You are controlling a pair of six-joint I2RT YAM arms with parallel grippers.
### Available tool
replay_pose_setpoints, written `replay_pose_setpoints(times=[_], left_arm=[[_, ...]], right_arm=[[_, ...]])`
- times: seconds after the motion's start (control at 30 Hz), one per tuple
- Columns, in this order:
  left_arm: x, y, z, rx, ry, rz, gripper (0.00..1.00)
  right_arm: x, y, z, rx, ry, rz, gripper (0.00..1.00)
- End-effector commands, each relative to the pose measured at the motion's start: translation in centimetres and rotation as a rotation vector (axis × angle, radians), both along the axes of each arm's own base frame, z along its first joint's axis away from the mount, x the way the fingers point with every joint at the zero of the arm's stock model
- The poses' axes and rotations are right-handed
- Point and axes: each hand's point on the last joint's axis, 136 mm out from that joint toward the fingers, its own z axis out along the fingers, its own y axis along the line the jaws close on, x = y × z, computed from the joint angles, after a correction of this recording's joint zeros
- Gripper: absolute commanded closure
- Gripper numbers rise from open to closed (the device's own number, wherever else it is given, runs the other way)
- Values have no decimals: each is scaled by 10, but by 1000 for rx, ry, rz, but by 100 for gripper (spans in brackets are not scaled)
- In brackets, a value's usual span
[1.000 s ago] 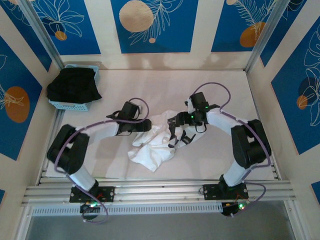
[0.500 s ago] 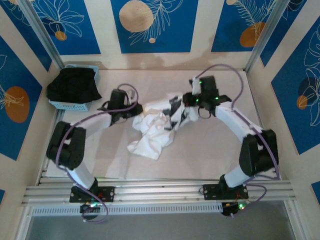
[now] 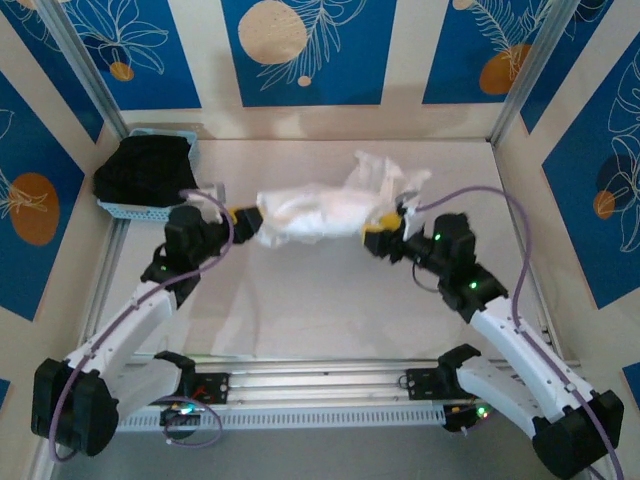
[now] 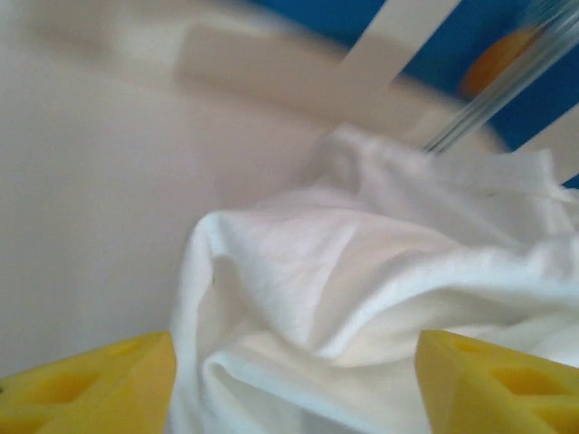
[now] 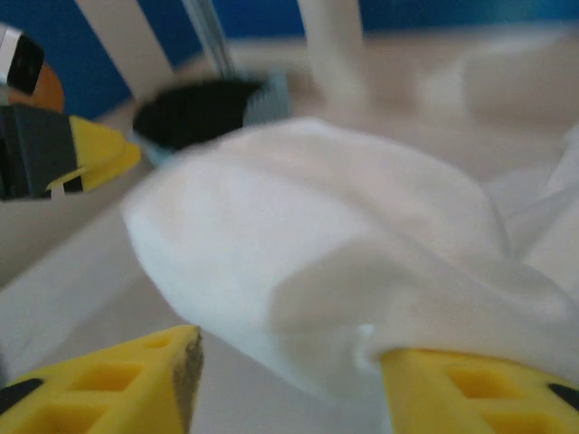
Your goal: Fold the inside-out t-shirt
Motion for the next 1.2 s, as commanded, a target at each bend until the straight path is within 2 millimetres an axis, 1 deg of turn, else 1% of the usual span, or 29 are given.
replay_pose_setpoints(times=[0.0, 0.07, 0.13, 0.2, 0.27, 0.37, 0.43, 0.53, 0.63, 0.67, 0.7, 0.77, 0.8, 0.83, 0.87, 0.9, 0.93, 1.0, 1.03, 1.07, 1.17], left_arm=[[-25, 23, -49, 125, 144, 53, 27], [-36, 12, -63, 101, 183, 0, 27], [-44, -4, -74, 88, 193, -66, 26], [-48, -10, -87, 118, 218, -82, 25], [-46, -9, -101, 153, 273, -68, 25], [-34, -5, -114, 205, 309, -32, 24], [-26, -1, -124, 244, 349, -5, 24], [-17, 3, -133, 263, 398, 28, 25], [-17, 6, -136, 235, 405, 41, 24], [-18, 8, -136, 234, 405, 42, 25], [-20, 10, -137, 240, 409, 44, 24], [-24, 15, -139, 246, 416, 51, 24], [-26, 17, -139, 244, 415, 52, 24], [-28, 17, -139, 242, 416, 51, 24], [-30, 17, -139, 239, 412, 48, 24], [-31, 15, -137, 230, 404, 33, 24], [-33, 10, -134, 217, 389, 1, 25], [-37, -3, -127, 173, 351, -61, 25], [-39, -9, -123, 154, 328, -88, 26], [-40, -14, -121, 142, 317, -104, 26], [-39, -27, -116, 135, 304, -148, 26]], right_arm=[[-16, -4, -38, -27, 91, -33, 40], [-14, -8, -56, -43, 167, -72, 39], [-6, -13, -73, -70, 253, -142, 39], [2, -6, -83, -92, 304, -145, 39], [9, 11, -88, -119, 326, -108, 38], [15, 52, -97, -193, 309, -8, 35], [20, 78, -110, -256, 316, 49, 34], [24, 113, -132, -355, 296, 121, 31], [35, 135, -153, -436, 286, 150, 32], [39, 139, -160, -457, 287, 154, 32], [43, 142, -171, -480, 295, 158, 33], [53, 150, -179, -494, 291, 168, 37], [58, 152, -184, -506, 296, 166, 41], [63, 154, -187, -513, 297, 160, 50], [67, 153, -187, -517, 293, 145, 59], [71, 151, -183, -512, 288, 132, 68], [74, 148, -176, -497, 283, 115, 76], [74, 142, -155, -434, 275, 105, 89], [72, 138, -144, -386, 282, 112, 93], [69, 135, -134, -342, 290, 121, 95], [61, 118, -110, -207, 334, 124, 97]])
